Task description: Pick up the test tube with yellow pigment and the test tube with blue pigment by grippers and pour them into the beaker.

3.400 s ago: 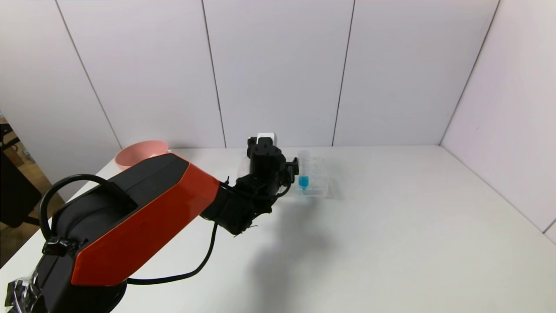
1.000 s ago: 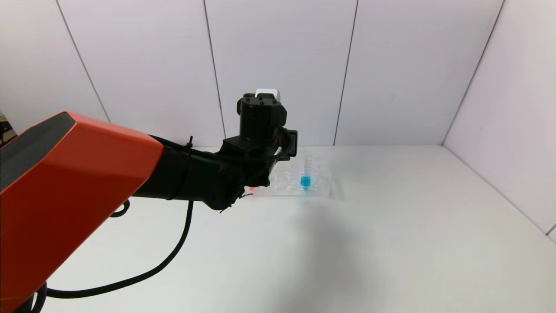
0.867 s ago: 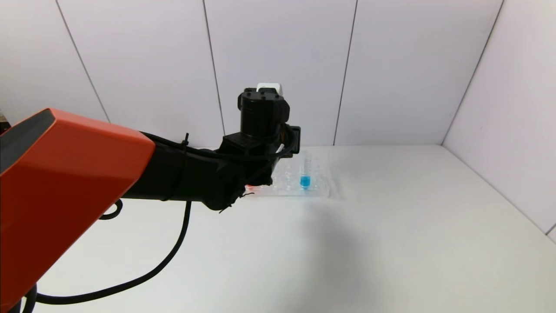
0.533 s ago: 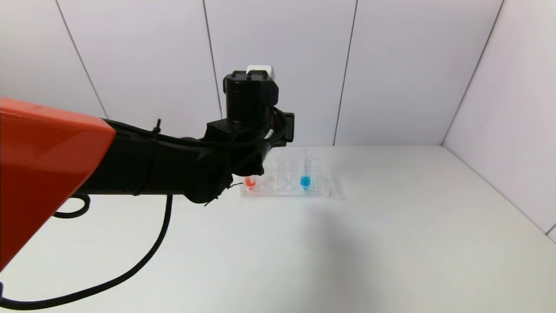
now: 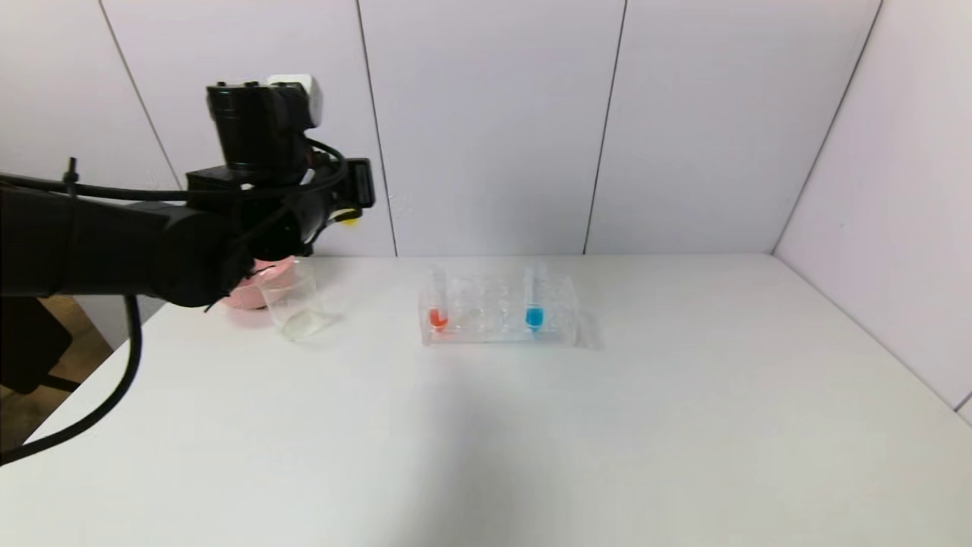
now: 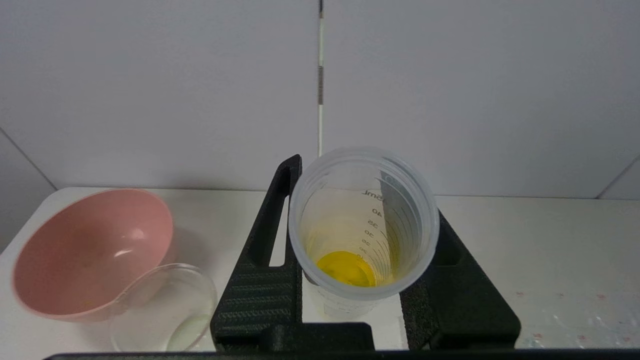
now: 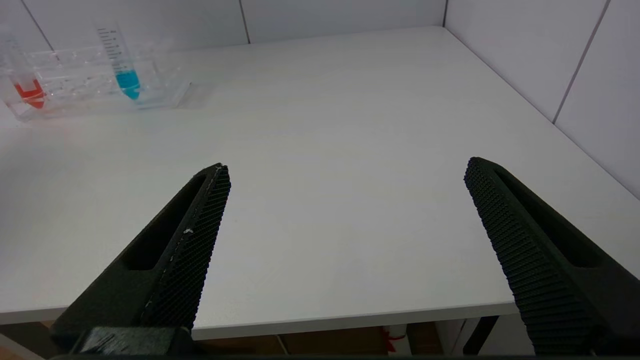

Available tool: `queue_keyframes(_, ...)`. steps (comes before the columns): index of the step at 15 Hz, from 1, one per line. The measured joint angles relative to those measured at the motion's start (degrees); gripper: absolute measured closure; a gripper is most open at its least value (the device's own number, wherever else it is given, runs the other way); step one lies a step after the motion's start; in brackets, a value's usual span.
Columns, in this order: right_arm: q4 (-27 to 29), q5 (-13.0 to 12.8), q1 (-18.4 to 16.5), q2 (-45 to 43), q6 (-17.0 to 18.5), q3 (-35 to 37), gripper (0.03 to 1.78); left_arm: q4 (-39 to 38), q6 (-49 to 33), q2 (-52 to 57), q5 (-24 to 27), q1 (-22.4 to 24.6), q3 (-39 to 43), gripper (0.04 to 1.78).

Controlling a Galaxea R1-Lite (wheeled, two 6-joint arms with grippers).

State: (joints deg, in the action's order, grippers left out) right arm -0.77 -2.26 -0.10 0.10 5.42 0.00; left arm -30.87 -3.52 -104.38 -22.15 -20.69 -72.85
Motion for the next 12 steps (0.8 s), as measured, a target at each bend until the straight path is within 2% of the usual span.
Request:
queue_keyframes(8,0.0,-0.02,0.0,0.0,0.0,0.0,0.1,-0.74,-0.46,6.58,11.24,19.68,11.11,1.28)
queue_keyframes(12,0.0,-0.02,0.0,0.0,0.0,0.0,0.1,-0.77,-0.57,7.33,17.94,27.43,13.32,1.28)
